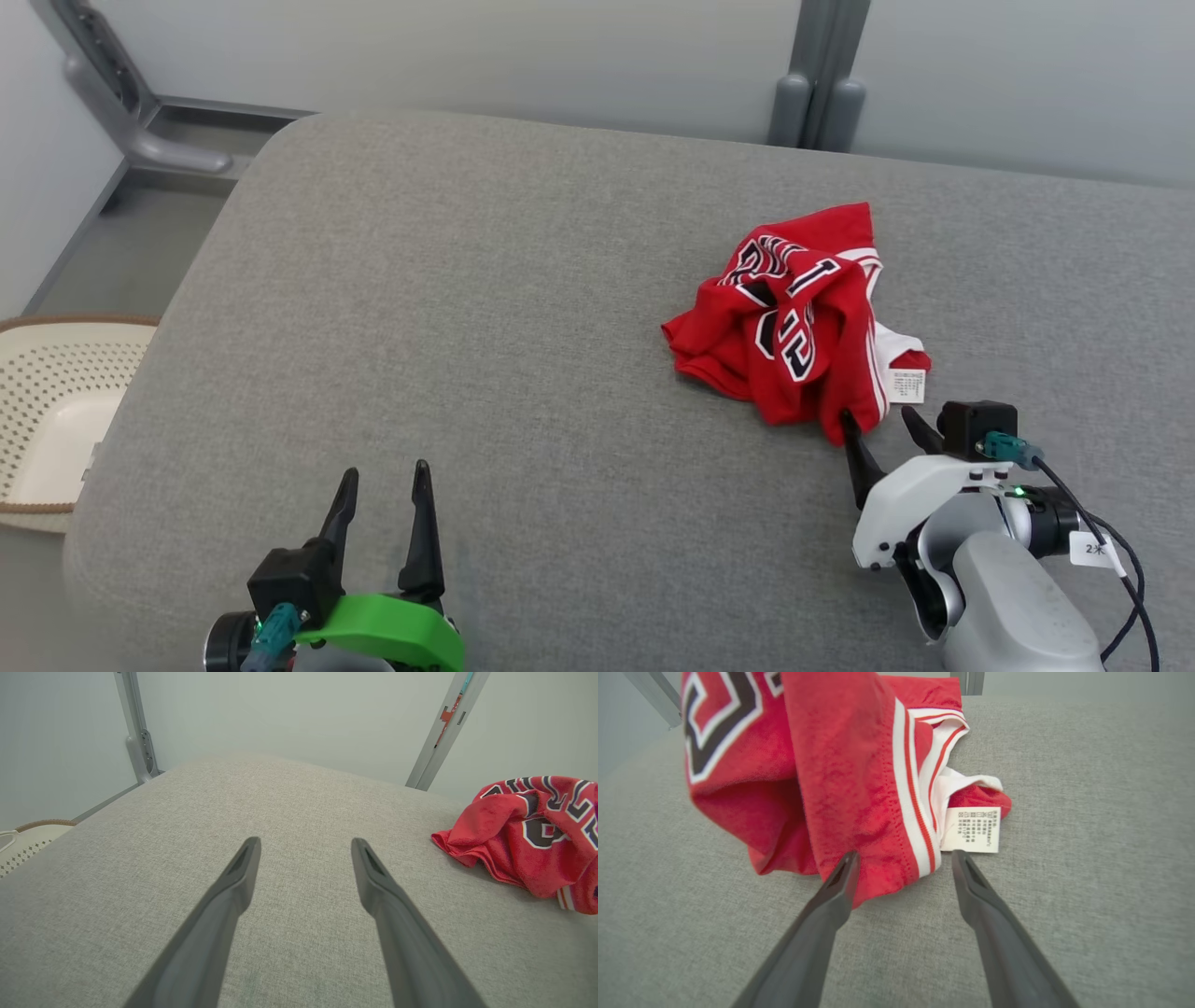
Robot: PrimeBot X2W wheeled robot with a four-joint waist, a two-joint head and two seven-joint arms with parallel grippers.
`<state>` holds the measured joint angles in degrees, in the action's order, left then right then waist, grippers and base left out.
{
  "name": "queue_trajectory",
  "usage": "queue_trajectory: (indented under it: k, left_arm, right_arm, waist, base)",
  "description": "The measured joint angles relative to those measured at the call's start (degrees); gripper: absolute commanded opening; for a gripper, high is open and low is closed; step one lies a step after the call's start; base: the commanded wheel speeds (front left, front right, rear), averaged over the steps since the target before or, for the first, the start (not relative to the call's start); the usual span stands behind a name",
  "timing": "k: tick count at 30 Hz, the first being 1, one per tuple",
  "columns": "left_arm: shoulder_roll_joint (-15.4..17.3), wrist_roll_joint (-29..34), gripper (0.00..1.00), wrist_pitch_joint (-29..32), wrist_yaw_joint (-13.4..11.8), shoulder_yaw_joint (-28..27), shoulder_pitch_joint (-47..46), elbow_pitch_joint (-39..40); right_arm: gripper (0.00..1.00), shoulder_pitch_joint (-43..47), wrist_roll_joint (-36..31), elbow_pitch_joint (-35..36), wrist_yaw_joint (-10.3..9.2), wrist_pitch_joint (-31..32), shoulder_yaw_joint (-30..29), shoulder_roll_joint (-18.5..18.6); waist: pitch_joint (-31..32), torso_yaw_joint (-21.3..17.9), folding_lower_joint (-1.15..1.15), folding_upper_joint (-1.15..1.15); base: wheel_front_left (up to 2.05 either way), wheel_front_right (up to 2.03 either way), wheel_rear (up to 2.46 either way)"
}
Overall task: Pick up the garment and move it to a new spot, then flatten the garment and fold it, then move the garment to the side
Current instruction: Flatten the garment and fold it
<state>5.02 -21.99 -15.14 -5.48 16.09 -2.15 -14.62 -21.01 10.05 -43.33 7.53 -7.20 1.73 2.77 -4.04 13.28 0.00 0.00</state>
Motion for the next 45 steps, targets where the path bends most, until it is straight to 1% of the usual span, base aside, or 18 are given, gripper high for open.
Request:
queue_trajectory:
  k: [1,2,3,4,5,12,16,19,22,26,30,32,36,39,40,41,42,45]
  left_arm:
    - [-0.02,0.0,1.0,0.0,0.03,-0.12,-0.02,-0.02]
    - [-0.03,0.0,1.0,0.0,0.2,-0.22,-0.02,-0.02]
    - [-0.08,0.0,1.0,0.01,0.2,-0.32,-0.02,-0.04]
    - [-0.11,0.01,1.0,0.01,0.21,-0.43,-0.02,-0.1]
    - [-0.15,0.01,1.0,0.0,0.21,-0.51,-0.01,-0.14]
    - [-0.29,0.38,1.0,0.01,0.43,-0.32,0.1,-0.55]
    - [-0.27,0.56,1.0,0.01,0.53,0.23,0.17,-0.81]
    - [-0.25,0.62,1.0,0.03,0.78,0.71,0.24,-1.05]
    - [-0.26,0.64,1.0,0.45,0.88,1.35,0.26,-1.31]
    - [-0.47,0.77,1.0,0.74,1.24,2.65,0.23,-1.53]
    - [-0.78,0.57,1.0,0.77,1.46,3.57,-0.01,-1.38]
    - [-0.9,0.38,1.0,0.76,1.51,4.02,-0.35,-1.25]
    - [-1.15,-0.02,1.0,0.49,1.43,3.93,-1.15,-0.74]
    - [-1.29,-0.22,1.0,0.44,1.23,3.21,-1.24,-0.42]
    - [-1.31,-0.32,1.0,0.41,0.91,2.96,-1.29,-0.33]
    - [-1.32,-0.54,1.0,0.38,0.89,2.6,-1.39,-0.26]
    - [-1.33,-0.66,1.0,0.37,0.86,2.36,-1.45,-0.2]
    - [-1.41,-0.68,1.0,0.35,0.63,1.54,-1.46,0.03]
  right_arm:
    - [1.0,-0.65,0.03,-1.2,0.0,-0.56,0.09,-0.02]
    - [0.75,-1.07,-0.04,-2.15,0.0,-1.07,0.05,-0.02]
    - [0.39,-1.61,-0.37,-3.35,0.0,-1.66,-0.03,-0.01]
    - [0.29,-2.04,-0.56,-4.37,0.0,-2.16,-0.05,0.01]
    - [0.0,-2.41,-0.59,-5.19,0.0,-2.57,-0.04,0.01]
    - [0.0,-5.21,-0.76,-9.92,0.0,-5.08,0.59,-0.02]
    - [0.0,-6.36,-1.12,-10.59,0.0,-6.48,1.08,0.02]
    - [0.0,-7.56,0.53,-9.7,0.0,-7.03,3.69,0.08]
    - [0.0,-9.53,2.88,-7.51,0.0,-7.36,7.93,0.09]
    - [0.0,-13.53,6.01,-5.14,0.0,-7.4,15.33,0.07]
    - [0.0,-18.08,9.11,-3.54,0.0,-5.38,23.92,0.05]
    - [0.0,-19.72,10.07,-3.48,0.0,-4.31,27.18,0.03]
    - [0.0,-21.06,13.23,-4.02,0.0,-1.59,33.99,-0.03]
    - [0.0,-21.07,15.28,-4.63,0.0,-0.79,38.2,-0.04]
    - [0.04,-21.06,15.7,-4.5,0.0,-1.0,39.66,0.07]
    - [0.3,-20.99,16.68,-4.23,0.0,-1.45,41.28,0.03]
    - [1.0,-20.87,17.53,-3.9,0.0,-2.38,42.55,-0.03]
    - [1.0,-20.55,19.85,-3.42,0.01,-3.13,46.32,-0.12]
  waist:
    - [-0.33,0.5,0.0,0.0]
    - [-0.57,0.86,0.0,0.0]
    - [-0.85,1.28,0.0,0.0]
    - [-1.04,1.64,0.0,0.0]
    - [-1.15,1.89,0.0,0.0]
    - [-0.27,1.66,0.0,0.0]
    - [0.54,0.88,0.0,0.0]
    - [1.14,0.51,0.0,0.0]
    - [1.7,0.61,0.0,0.0]
    - [1.93,1.85,0.0,0.0]
    - [1.8,4.31,0.0,0.0]
    - [1.59,5.65,0.0,0.0]
    - [0.86,8.62,0.0,0.0]
    - [0.09,10.58,0.0,0.0]
    - [-0.17,11.05,0.0,0.0]
    - [-0.57,11.53,0.0,0.0]
    - [-1.01,11.88,0.0,0.0]
    - [-2.19,12.26,0.0,0.0]
  base:
    - [0.0,0.0,0.0]
    - [0.0,0.0,0.0]
    - [0.0,0.0,0.0]
    - [0.0,0.0,0.0]
    - [0.0,0.0,0.0]
    - [0.0,0.0,0.0]
    - [0.0,0.0,0.0]
    - [0.0,0.0,0.0]
    - [0.0,0.0,0.0]
    - [0.0,0.0,0.0]
    - [0.0,0.0,0.0]
    - [0.0,0.0,0.0]
    - [0.0,0.0,0.0]
    - [0.0,0.0,0.0]
    - [0.0,0.0,0.0]
    - [0.0,0.0,0.0]
    - [0.0,0.0,0.0]
    - [0.0,0.0,0.0]
